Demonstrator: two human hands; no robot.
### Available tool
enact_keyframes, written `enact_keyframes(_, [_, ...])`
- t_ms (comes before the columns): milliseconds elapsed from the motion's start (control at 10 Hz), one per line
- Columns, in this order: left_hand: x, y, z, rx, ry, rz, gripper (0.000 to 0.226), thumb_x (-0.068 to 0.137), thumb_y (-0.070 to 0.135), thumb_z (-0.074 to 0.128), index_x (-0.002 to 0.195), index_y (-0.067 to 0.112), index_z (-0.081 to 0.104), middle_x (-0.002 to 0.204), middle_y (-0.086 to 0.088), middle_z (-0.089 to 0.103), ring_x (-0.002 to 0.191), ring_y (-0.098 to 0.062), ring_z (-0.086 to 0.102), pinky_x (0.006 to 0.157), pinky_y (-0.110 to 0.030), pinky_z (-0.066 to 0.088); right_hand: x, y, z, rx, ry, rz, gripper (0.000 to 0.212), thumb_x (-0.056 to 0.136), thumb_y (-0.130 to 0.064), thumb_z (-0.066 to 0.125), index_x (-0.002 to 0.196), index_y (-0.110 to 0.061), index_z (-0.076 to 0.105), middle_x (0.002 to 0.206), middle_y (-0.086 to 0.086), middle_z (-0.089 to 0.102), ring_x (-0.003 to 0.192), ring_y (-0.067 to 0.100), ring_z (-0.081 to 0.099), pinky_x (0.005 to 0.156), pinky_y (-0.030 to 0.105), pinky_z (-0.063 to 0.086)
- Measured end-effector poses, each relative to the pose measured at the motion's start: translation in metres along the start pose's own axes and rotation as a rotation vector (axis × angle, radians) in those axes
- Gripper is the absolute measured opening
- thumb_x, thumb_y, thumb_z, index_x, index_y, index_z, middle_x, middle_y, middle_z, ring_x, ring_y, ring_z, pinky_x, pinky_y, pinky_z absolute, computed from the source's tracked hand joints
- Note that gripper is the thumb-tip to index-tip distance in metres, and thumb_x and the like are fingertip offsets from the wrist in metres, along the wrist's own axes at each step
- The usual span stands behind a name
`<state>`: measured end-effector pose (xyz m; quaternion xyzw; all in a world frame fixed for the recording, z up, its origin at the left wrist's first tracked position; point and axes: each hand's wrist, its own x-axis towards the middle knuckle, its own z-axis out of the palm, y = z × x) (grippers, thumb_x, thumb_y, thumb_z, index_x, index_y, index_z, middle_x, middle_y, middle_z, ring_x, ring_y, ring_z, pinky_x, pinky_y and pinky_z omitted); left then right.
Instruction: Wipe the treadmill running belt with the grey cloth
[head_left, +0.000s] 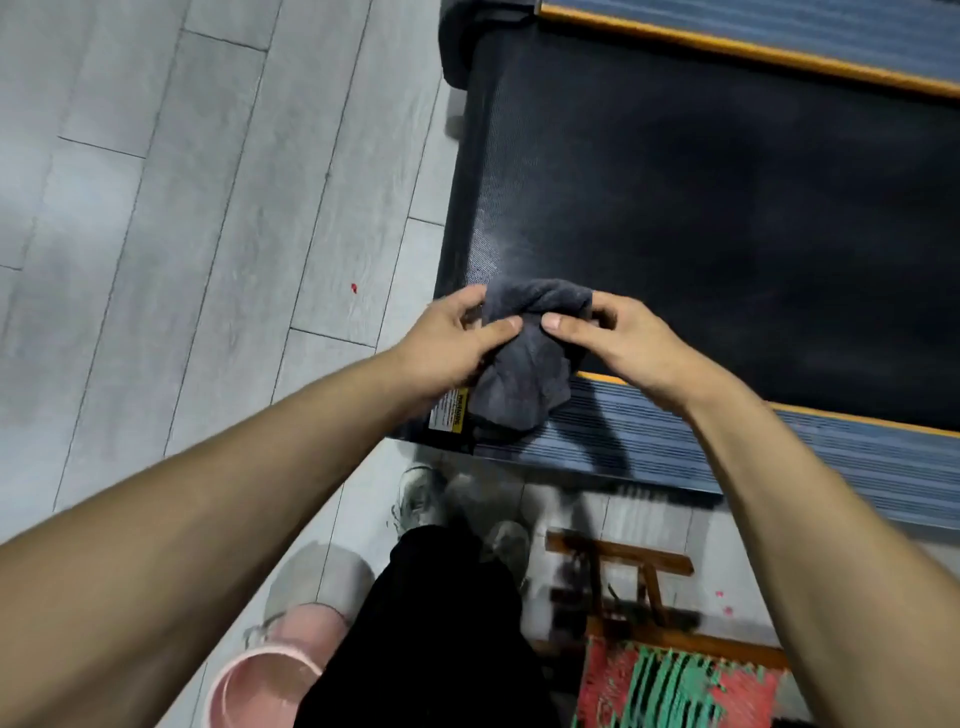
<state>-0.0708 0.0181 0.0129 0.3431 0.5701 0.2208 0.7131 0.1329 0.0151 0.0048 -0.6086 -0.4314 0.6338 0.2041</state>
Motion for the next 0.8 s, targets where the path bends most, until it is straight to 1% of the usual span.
enact_keyframes(100, [0.014, -0.047, 0.012, 0.171, 0.024, 0.05, 0.018, 0.096, 0.017, 0.065, 0.115, 0.015, 0.063, 0.096, -0.004, 0.072, 0.085, -0.012, 0.066, 0.08, -0.032, 0.055, -0.001, 0.05, 0.005, -0.105, 0.069, 0.019, 0.029, 0.086, -0.033, 0.075, 0.101, -0.008, 0.067, 0.079, -0.002, 0.064, 0.078, 0.011, 0.057, 0.078, 0.04, 0.051])
enact_keyframes(200, [0.023, -0.093, 0.027, 0.229, 0.082, 0.002, 0.017, 0.094, 0.024, 0.066, 0.11, 0.02, 0.062, 0.071, 0.006, 0.068, 0.066, -0.01, 0.059, 0.071, -0.031, 0.05, -0.004, 0.093, 0.017, -0.263, 0.235, -0.005, 0.025, 0.084, -0.036, 0.074, 0.091, -0.014, 0.064, 0.077, -0.002, 0.066, 0.071, 0.01, 0.058, 0.075, 0.042, 0.053])
enact_keyframes(300, [0.034, -0.123, 0.039, 0.274, 0.124, -0.045, 0.037, 0.092, 0.021, 0.07, 0.126, 0.024, 0.056, 0.054, 0.014, 0.061, 0.055, -0.001, 0.056, 0.07, -0.03, 0.05, -0.003, 0.127, 0.022, -0.305, 0.318, 0.033, 0.028, 0.083, -0.045, 0.071, 0.096, -0.023, 0.059, 0.083, -0.007, 0.068, 0.083, 0.015, 0.065, 0.076, 0.04, 0.054])
enact_keyframes(400, [0.042, -0.137, 0.043, 0.617, 0.037, 0.014, 0.084, 0.081, 0.022, 0.078, 0.152, 0.025, 0.035, 0.106, 0.01, 0.062, 0.097, -0.009, 0.061, 0.093, -0.025, 0.046, 0.002, 0.159, 0.019, -0.503, 0.364, 0.096, 0.048, 0.084, -0.053, 0.066, 0.123, -0.031, 0.048, 0.113, 0.0, 0.059, 0.11, 0.025, 0.058, 0.094, 0.044, 0.048])
enact_keyframes(500, [0.039, -0.151, 0.048, 0.969, -0.046, 0.054, 0.096, 0.084, 0.018, 0.076, 0.16, 0.029, 0.018, 0.136, -0.004, 0.042, 0.122, -0.026, 0.054, 0.106, -0.038, 0.044, -0.001, 0.176, 0.024, -0.677, 0.457, 0.025, 0.065, 0.087, -0.048, 0.063, 0.143, -0.03, 0.037, 0.126, 0.004, 0.048, 0.12, 0.025, 0.048, 0.102, 0.044, 0.04])
enact_keyframes(600, [0.036, -0.151, 0.052, 1.021, -0.039, 0.02, 0.096, 0.086, 0.018, 0.074, 0.159, 0.033, 0.014, 0.139, -0.009, 0.037, 0.119, -0.034, 0.057, 0.102, -0.047, 0.049, -0.014, 0.176, 0.039, -0.676, 0.459, -0.066, 0.068, 0.089, -0.039, 0.06, 0.15, -0.026, 0.033, 0.131, 0.002, 0.048, 0.121, 0.024, 0.049, 0.101, 0.044, 0.041])
enact_keyframes(700, [0.028, -0.137, 0.049, 1.087, -0.079, -0.005, 0.088, 0.088, 0.023, 0.07, 0.159, 0.032, 0.017, 0.141, -0.011, 0.035, 0.119, -0.038, 0.058, 0.102, -0.05, 0.049, -0.028, 0.168, 0.046, -0.697, 0.401, -0.031, 0.073, 0.092, -0.036, 0.056, 0.155, -0.028, 0.022, 0.141, 0.0, 0.043, 0.127, 0.024, 0.046, 0.104, 0.045, 0.04])
enact_keyframes(800, [0.015, -0.096, 0.039, 1.192, -0.038, 0.121, 0.069, 0.092, 0.03, 0.061, 0.153, 0.027, 0.03, 0.144, -0.011, 0.039, 0.122, -0.04, 0.055, 0.1, -0.052, 0.049, -0.033, 0.125, 0.04, -0.695, 0.452, -0.065, 0.07, 0.094, -0.031, 0.056, 0.155, -0.028, 0.023, 0.144, 0.001, 0.041, 0.128, 0.024, 0.044, 0.106, 0.044, 0.039])
